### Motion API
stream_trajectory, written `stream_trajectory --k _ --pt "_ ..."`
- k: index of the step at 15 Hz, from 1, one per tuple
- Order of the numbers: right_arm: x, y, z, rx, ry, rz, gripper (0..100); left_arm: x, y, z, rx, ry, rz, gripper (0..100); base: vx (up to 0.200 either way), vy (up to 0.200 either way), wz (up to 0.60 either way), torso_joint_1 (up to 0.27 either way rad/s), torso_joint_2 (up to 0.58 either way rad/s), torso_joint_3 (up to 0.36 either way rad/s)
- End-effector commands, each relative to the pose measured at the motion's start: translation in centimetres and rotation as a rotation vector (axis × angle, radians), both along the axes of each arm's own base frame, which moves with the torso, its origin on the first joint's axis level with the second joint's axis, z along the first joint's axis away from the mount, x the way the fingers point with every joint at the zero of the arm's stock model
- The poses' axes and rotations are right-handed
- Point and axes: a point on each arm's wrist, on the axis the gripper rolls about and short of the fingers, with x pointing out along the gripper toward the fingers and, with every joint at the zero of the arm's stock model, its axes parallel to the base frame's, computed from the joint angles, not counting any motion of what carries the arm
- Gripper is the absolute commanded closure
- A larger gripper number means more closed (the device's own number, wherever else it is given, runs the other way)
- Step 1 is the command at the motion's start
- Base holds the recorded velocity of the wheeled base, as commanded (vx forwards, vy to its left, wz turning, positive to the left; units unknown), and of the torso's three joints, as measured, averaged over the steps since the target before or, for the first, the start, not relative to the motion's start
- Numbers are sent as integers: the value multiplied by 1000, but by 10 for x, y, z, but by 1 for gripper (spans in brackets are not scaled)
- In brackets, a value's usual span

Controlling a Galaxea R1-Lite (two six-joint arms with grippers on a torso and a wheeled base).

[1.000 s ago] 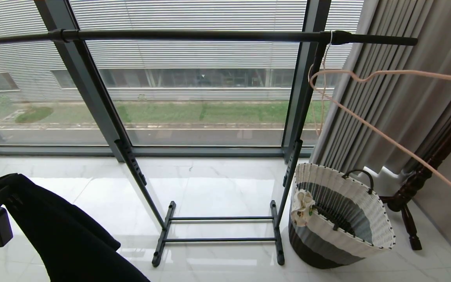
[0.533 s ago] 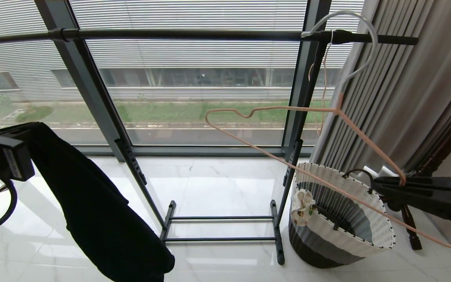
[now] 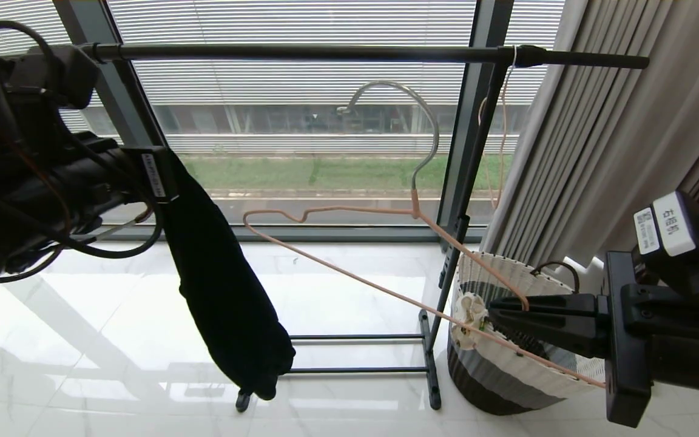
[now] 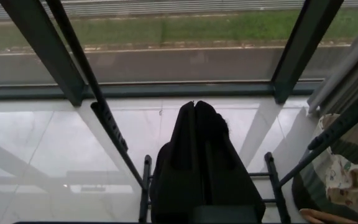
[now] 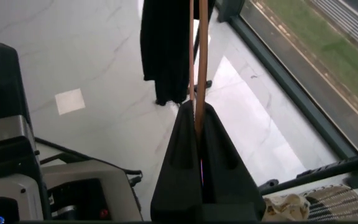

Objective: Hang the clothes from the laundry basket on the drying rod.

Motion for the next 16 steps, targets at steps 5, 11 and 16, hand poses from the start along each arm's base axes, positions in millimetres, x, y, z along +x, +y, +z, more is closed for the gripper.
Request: stream_trajectory --k 5,11,16 --pt "-2 5 -1 -4 4 22 100 30 -27 -11 3 15 -34 100 0 0 0 0 0 0" --pt "7 22 -9 -19 38 38 100 25 -36 -8 -4 2 -69 100 0 0 0 0 0 0" --pt "22 39 -14 44 45 -72 100 24 -36 -8 -4 -2 -51 100 0 0 0 0 0 0"
